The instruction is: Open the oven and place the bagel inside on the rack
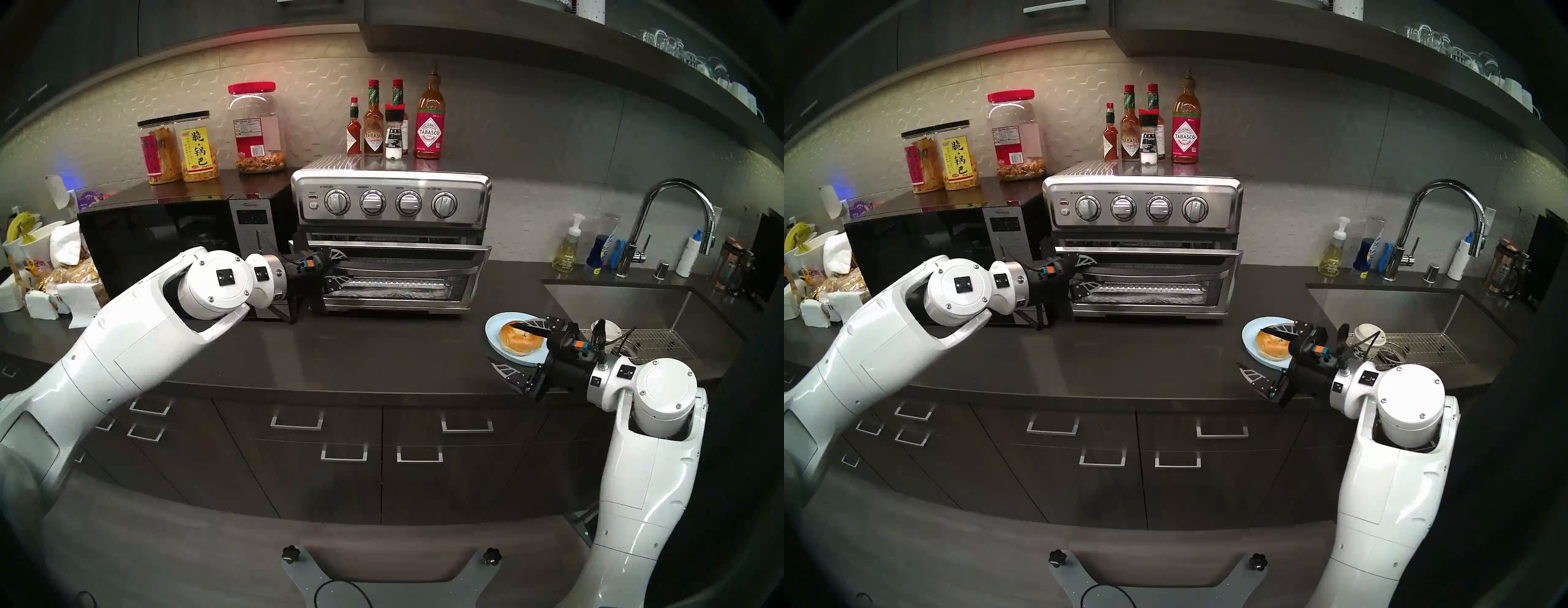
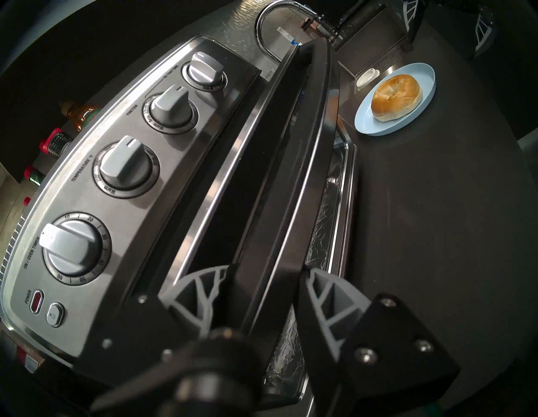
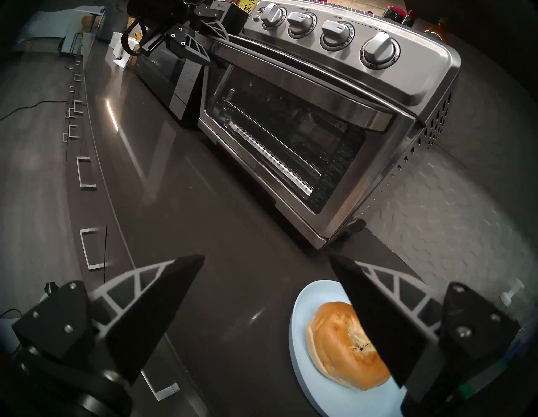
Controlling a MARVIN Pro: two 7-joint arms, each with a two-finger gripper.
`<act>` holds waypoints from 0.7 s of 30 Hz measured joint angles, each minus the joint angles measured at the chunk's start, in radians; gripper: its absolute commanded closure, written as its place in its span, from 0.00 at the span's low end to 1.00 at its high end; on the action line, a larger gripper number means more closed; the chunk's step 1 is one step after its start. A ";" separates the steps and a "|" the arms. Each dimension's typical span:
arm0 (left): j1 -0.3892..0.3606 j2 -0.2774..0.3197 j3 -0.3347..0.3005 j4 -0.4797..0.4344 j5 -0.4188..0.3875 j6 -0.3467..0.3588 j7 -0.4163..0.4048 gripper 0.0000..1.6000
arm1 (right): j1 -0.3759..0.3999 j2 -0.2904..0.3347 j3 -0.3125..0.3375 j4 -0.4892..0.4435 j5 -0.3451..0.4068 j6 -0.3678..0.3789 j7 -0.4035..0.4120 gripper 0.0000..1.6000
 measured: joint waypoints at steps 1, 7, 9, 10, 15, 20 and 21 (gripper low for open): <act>0.000 0.002 0.002 -0.002 -0.001 0.000 0.001 1.00 | 0.000 0.000 0.000 0.000 0.000 0.000 0.000 0.00; -0.003 0.011 0.015 -0.009 -0.005 -0.002 0.005 1.00 | 0.000 0.000 0.000 0.003 -0.001 0.000 0.000 0.00; -0.004 0.015 0.019 -0.012 -0.006 -0.002 0.006 1.00 | 0.000 0.000 0.000 0.003 -0.001 0.000 0.000 0.00; -0.004 0.016 0.021 -0.013 -0.007 -0.002 0.007 1.00 | 0.000 0.000 0.000 0.003 -0.001 0.000 0.000 0.00; -0.004 0.026 0.034 -0.023 -0.010 -0.003 0.010 1.00 | 0.000 0.000 0.000 0.004 -0.002 0.000 0.000 0.00; -0.004 0.035 0.050 -0.035 -0.013 -0.004 0.010 1.00 | 0.000 0.000 0.000 0.005 -0.002 0.000 0.000 0.00; -0.004 0.037 0.054 -0.038 -0.014 -0.005 0.010 1.00 | 0.000 0.000 0.000 0.005 -0.003 0.000 0.000 0.00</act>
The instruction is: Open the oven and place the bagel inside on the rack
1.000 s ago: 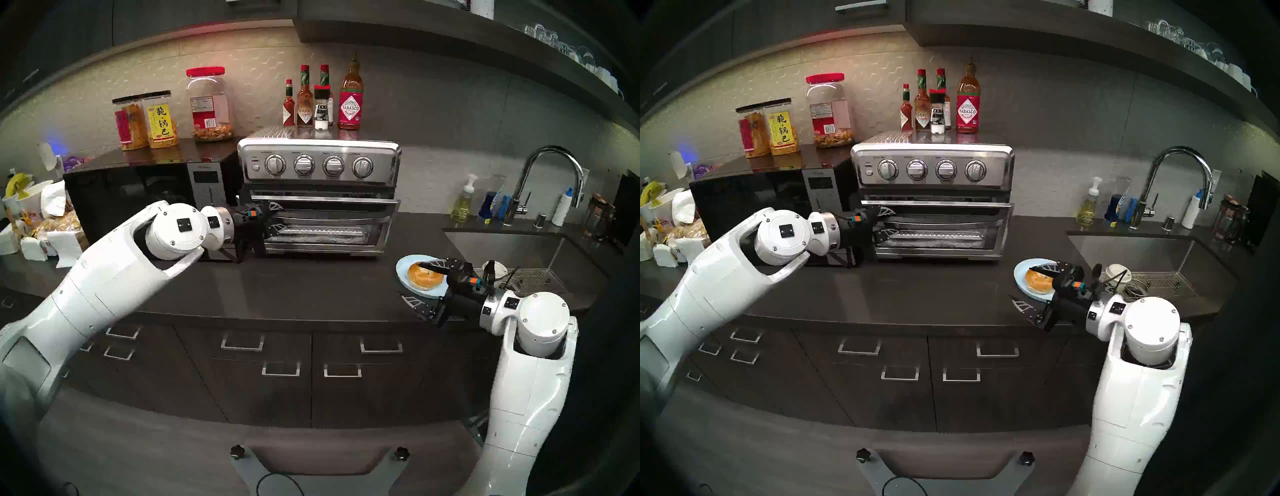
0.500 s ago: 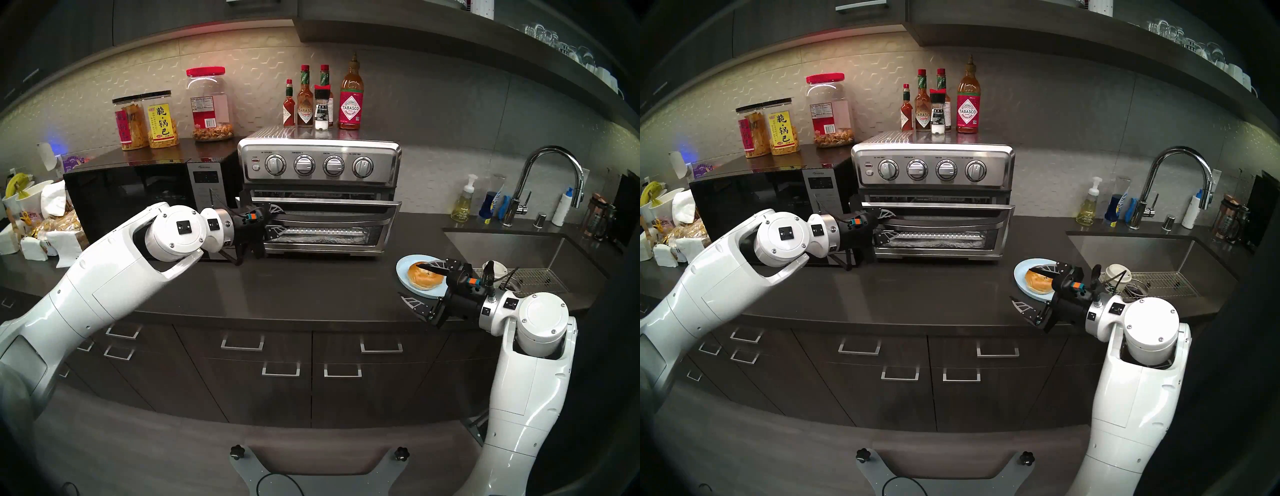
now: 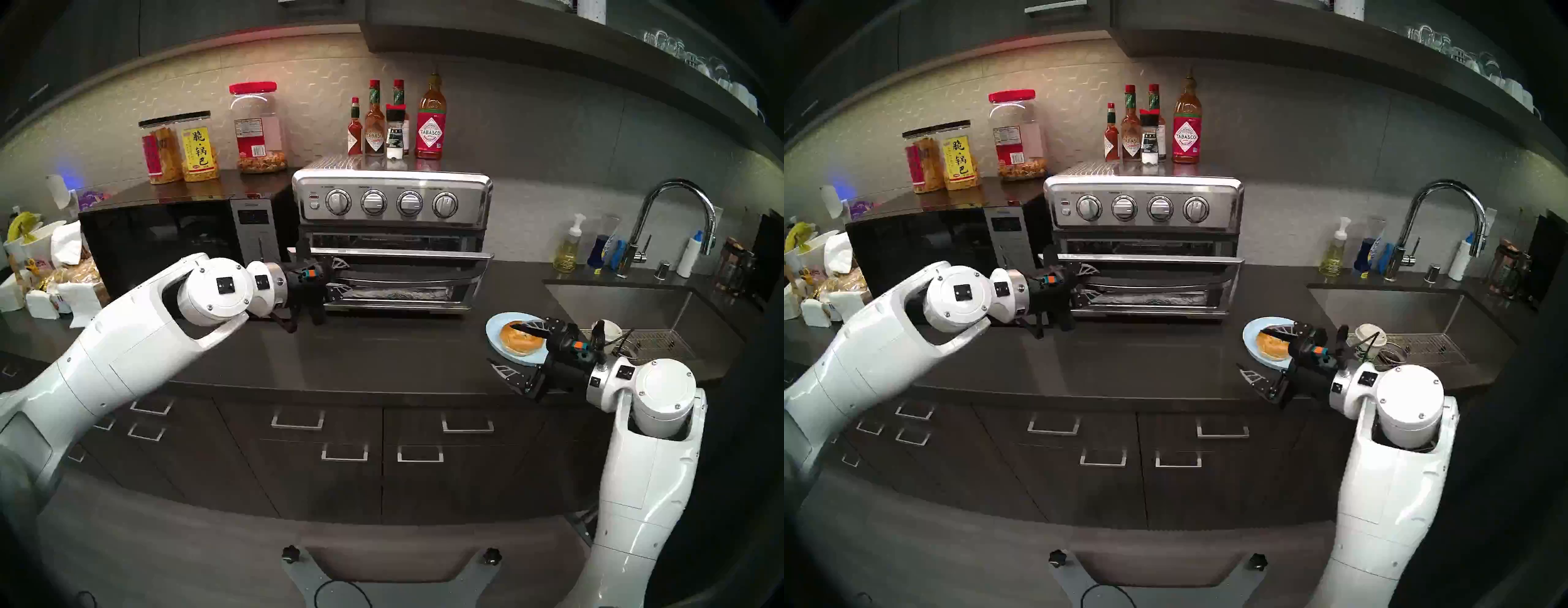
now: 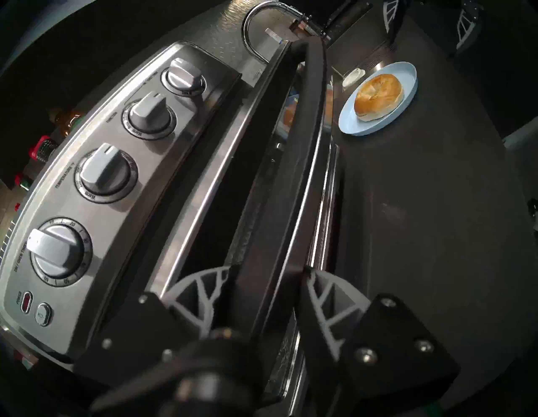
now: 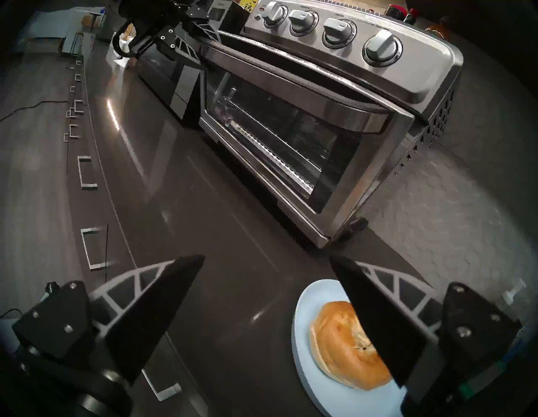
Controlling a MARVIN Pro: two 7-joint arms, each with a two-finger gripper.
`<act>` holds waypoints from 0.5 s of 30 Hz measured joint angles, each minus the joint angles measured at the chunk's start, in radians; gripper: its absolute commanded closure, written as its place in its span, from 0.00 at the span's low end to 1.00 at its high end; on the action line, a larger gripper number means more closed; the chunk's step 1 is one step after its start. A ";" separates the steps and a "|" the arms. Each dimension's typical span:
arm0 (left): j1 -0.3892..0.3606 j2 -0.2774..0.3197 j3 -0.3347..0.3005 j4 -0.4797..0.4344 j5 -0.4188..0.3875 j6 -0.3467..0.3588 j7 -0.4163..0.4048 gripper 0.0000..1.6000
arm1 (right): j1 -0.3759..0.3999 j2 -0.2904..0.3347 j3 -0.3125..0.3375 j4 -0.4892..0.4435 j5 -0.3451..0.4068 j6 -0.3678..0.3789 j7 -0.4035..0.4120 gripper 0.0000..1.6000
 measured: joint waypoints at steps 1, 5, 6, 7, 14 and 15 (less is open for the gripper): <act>0.001 0.002 0.006 -0.003 0.000 0.000 -0.001 1.00 | 0.000 0.000 0.000 0.000 0.000 0.000 0.000 0.00; 0.007 0.011 0.033 -0.015 -0.001 -0.001 -0.016 1.00 | 0.000 0.000 0.000 0.000 -0.001 0.000 0.000 0.00; 0.011 0.014 0.042 -0.020 -0.001 -0.001 -0.022 1.00 | 0.000 0.000 0.000 0.000 -0.001 0.000 0.000 0.00; 0.014 0.017 0.048 -0.024 -0.001 -0.002 -0.026 1.00 | 0.000 0.000 0.000 0.000 -0.001 0.000 0.000 0.00; 0.072 0.014 0.179 -0.004 0.007 0.013 -0.063 1.00 | 0.001 0.000 -0.001 0.001 -0.001 0.000 0.000 0.00; 0.078 0.010 0.191 0.004 0.009 0.016 -0.058 1.00 | 0.001 0.000 -0.001 0.001 -0.001 0.000 0.000 0.00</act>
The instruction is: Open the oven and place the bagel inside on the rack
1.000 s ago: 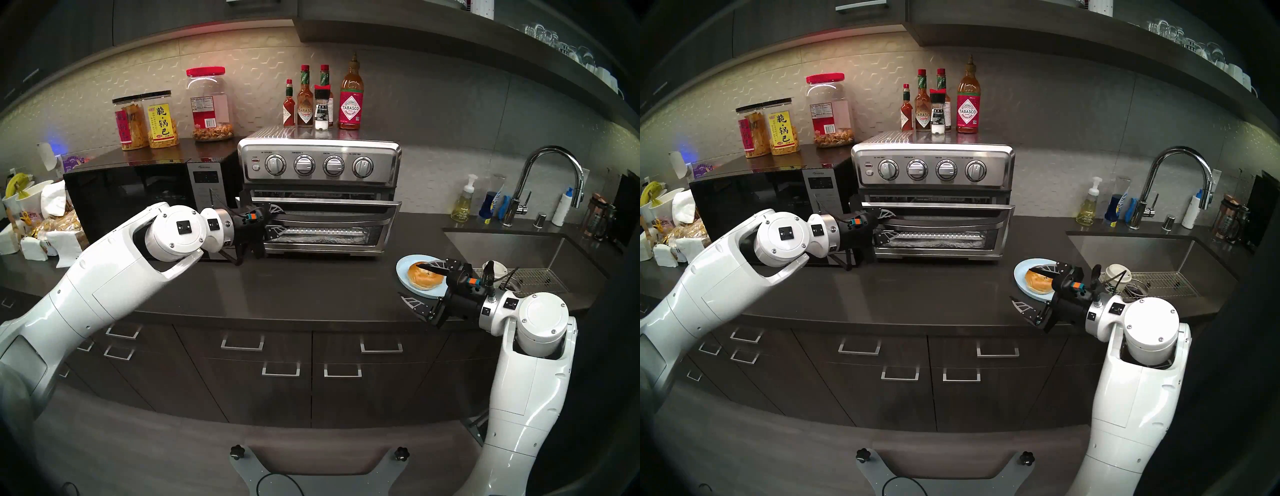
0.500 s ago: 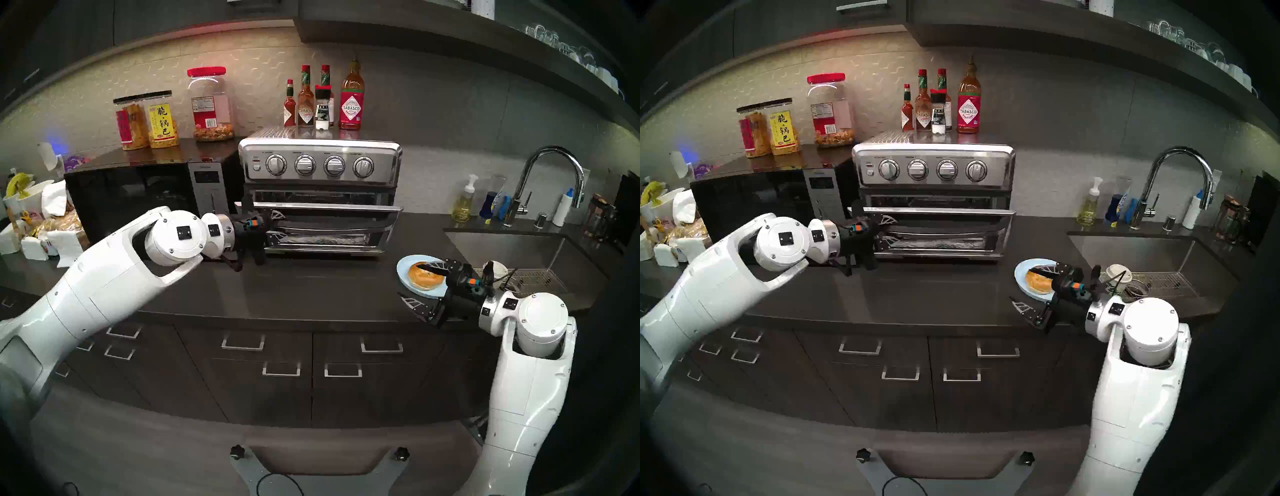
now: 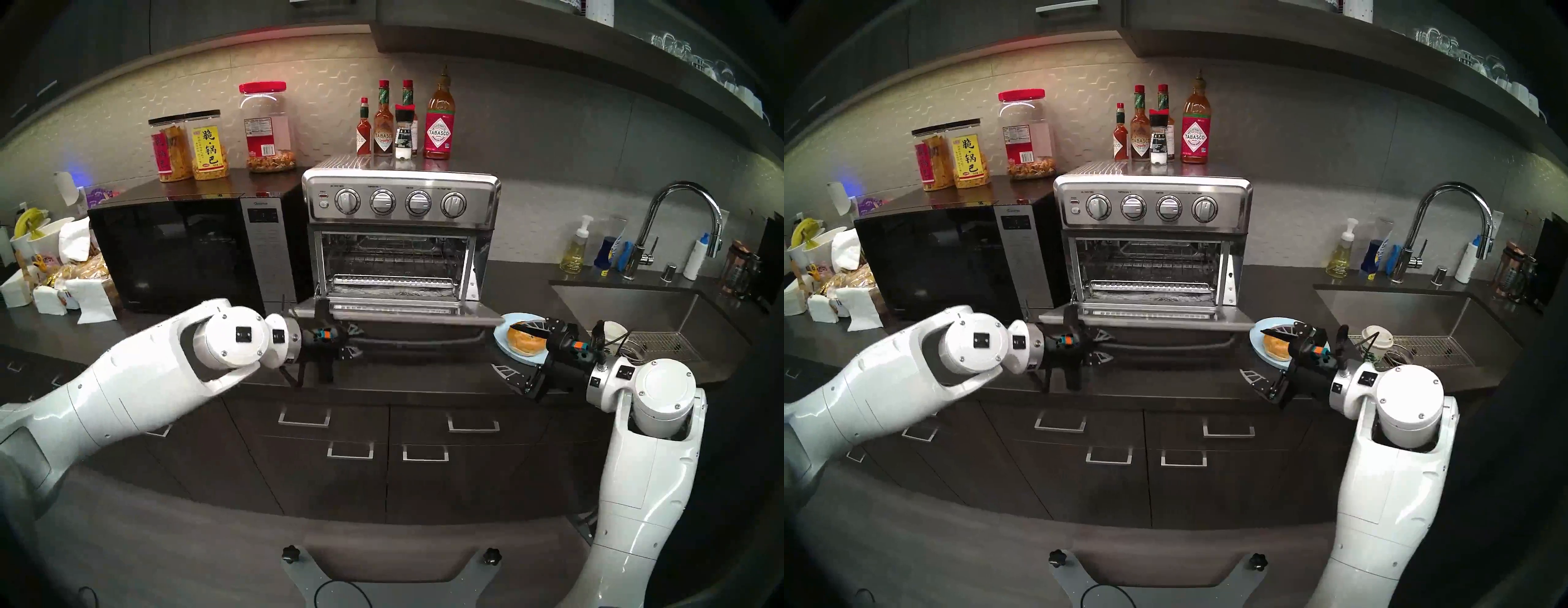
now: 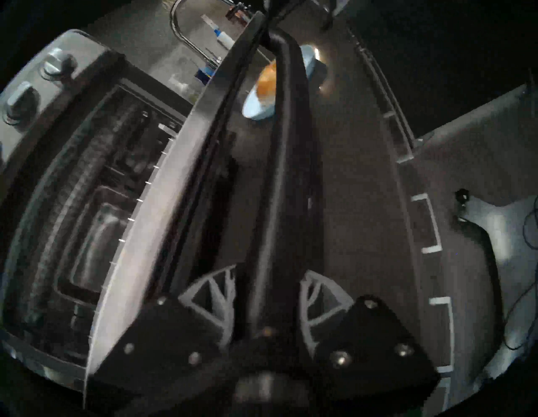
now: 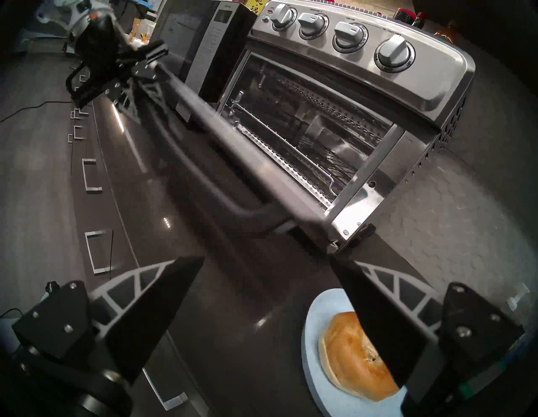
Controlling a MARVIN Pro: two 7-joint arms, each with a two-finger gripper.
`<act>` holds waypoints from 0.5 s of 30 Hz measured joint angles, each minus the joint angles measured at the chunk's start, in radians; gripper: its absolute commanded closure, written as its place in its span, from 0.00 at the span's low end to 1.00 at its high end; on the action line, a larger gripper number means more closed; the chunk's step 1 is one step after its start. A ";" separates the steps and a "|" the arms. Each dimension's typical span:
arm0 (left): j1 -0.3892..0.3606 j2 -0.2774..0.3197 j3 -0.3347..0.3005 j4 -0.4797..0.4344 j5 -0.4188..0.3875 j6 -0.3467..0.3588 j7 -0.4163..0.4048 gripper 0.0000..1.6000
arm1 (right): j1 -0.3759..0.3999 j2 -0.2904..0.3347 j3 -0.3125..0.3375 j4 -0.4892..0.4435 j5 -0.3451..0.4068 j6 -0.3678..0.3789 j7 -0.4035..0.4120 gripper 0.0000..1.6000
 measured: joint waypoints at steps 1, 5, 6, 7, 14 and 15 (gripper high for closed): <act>0.009 -0.006 0.017 0.009 0.004 0.006 0.020 1.00 | 0.000 0.000 0.000 0.000 0.000 0.000 0.000 0.00; 0.011 -0.006 0.040 0.005 0.008 0.006 0.079 1.00 | 0.001 0.001 0.000 -0.002 0.000 0.000 0.000 0.00; 0.011 -0.004 0.046 0.001 0.008 0.006 0.096 1.00 | 0.001 0.001 0.000 -0.002 0.000 0.000 0.000 0.00; 0.012 0.001 0.054 -0.006 0.008 0.007 0.119 1.00 | 0.001 0.001 0.000 -0.003 0.000 0.000 0.000 0.00; 0.033 0.034 0.084 -0.054 -0.003 0.016 0.249 1.00 | 0.001 0.000 0.000 -0.005 0.000 0.000 0.000 0.00; 0.036 0.037 0.088 -0.058 -0.006 0.015 0.263 1.00 | 0.001 0.000 0.000 -0.005 0.000 0.000 0.000 0.00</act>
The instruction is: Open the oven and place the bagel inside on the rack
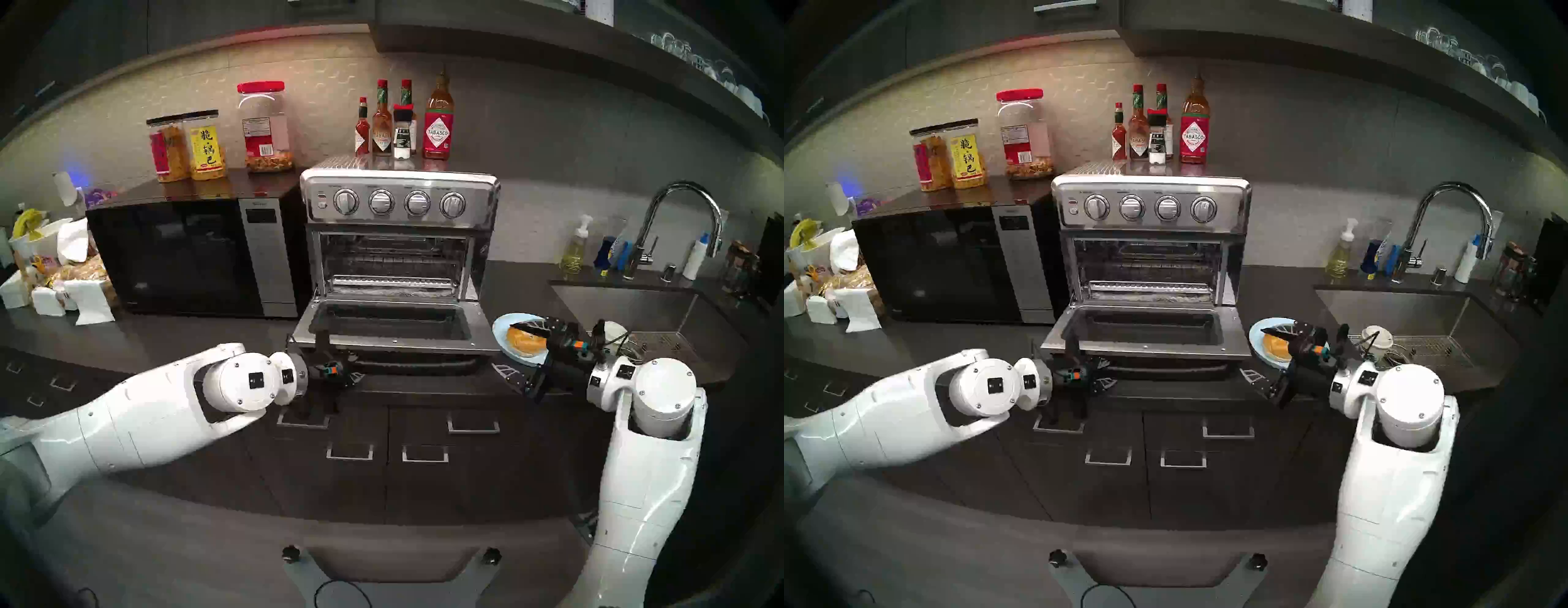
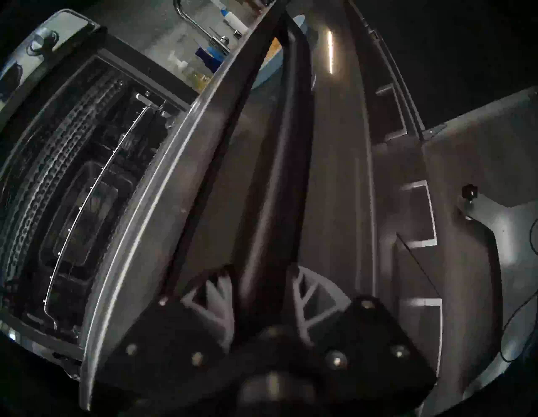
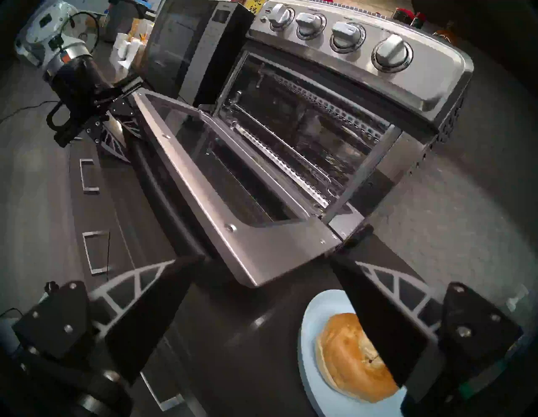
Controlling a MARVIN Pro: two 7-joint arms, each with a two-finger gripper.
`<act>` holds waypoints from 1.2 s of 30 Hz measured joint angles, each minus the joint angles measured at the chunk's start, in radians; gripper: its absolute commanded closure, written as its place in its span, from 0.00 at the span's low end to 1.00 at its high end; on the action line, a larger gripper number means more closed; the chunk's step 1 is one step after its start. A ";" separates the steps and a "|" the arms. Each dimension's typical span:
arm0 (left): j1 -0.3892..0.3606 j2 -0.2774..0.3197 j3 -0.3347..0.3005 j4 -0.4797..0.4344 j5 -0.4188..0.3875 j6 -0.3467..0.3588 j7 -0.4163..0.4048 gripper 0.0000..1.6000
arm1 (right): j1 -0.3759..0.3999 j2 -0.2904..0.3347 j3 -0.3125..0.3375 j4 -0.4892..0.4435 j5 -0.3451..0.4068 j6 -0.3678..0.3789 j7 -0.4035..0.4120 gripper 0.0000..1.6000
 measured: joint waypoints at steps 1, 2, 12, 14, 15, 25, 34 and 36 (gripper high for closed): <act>0.005 0.004 0.003 -0.006 -0.003 -0.001 0.019 1.00 | 0.000 0.000 0.000 0.000 0.000 0.000 0.000 0.00; 0.009 0.007 0.006 -0.011 -0.006 -0.002 0.033 1.00 | 0.000 0.000 0.000 -0.001 0.000 0.000 0.000 0.00; 0.054 0.022 0.020 -0.056 -0.035 -0.020 0.155 0.00 | 0.001 0.000 0.000 -0.001 0.000 0.000 0.000 0.00; 0.063 0.027 0.022 -0.080 -0.047 -0.032 0.171 0.00 | 0.001 0.000 0.000 -0.002 0.000 0.000 0.000 0.00; 0.070 0.029 0.027 -0.095 -0.054 -0.039 0.176 0.00 | 0.000 0.000 0.000 -0.002 0.000 0.000 0.000 0.00; 0.197 0.068 0.109 -0.239 -0.099 -0.108 0.273 0.00 | 0.000 0.000 0.000 -0.007 0.001 0.000 0.000 0.00; 0.314 0.097 0.059 -0.300 -0.109 -0.192 0.436 0.00 | 0.000 -0.001 0.001 -0.012 0.002 0.000 0.000 0.00; 0.338 0.091 0.048 -0.300 -0.106 -0.212 0.470 0.00 | 0.000 -0.001 0.001 -0.013 0.002 0.000 0.000 0.00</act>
